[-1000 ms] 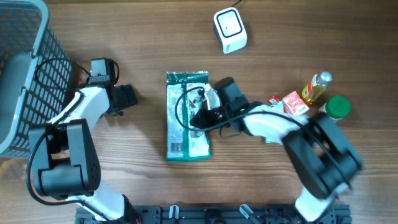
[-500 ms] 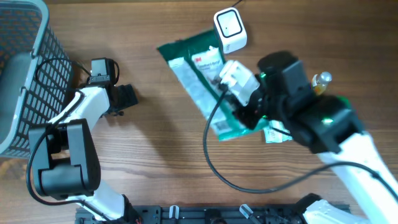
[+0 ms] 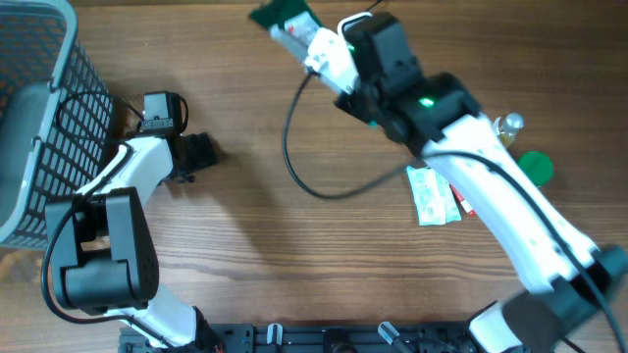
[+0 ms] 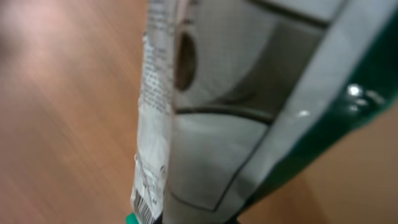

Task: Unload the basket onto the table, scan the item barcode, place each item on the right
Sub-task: 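Hold the glove package up before the scanner window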

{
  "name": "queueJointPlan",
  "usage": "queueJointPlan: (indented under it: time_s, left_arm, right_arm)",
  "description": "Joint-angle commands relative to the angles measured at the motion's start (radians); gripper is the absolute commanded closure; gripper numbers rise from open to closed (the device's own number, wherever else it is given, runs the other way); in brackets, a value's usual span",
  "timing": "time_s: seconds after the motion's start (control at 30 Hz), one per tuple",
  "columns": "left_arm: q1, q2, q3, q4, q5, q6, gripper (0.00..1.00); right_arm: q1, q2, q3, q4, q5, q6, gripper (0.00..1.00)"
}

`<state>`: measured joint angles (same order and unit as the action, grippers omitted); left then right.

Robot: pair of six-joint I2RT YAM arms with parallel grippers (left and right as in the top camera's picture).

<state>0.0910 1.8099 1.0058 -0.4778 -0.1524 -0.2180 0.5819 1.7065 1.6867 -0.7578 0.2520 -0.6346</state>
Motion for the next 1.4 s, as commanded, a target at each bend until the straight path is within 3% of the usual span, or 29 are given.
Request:
queueJointPlan:
  time_s: [0.0,0.33,0.6,0.9,1.17,1.37]
  left_arm:
    - [0.003,0.017,-0.014,-0.008,-0.017,0.021,0.00]
    - [0.003,0.017,-0.014,-0.008,-0.017,0.021,0.00]
    - [0.003,0.017,-0.014,-0.008,-0.017,0.021,0.00]
    - [0.003,0.017,-0.014,-0.008,-0.017,0.021,0.00]
    - [0.003,0.017,-0.014,-0.008,-0.017,0.021,0.00]
    - [0.003,0.017,-0.014,-0.008,-0.017,0.021,0.00]
  right_arm:
    - [0.008,0.121,0.003,0.145,0.231,-0.181,0.96]
    - [0.005,0.396,0.002,0.761,0.415,-0.451,0.96]
    - [-0.033,0.535,0.002,1.135,0.465,-0.460,0.96]
    - [-0.020,0.582,0.002,1.094,0.434,-0.311,0.96]
    - [0.024,0.582,0.002,1.012,0.428,-0.293,0.96]
    - [0.026,0.582,0.002,0.831,0.415,-0.045,0.96]
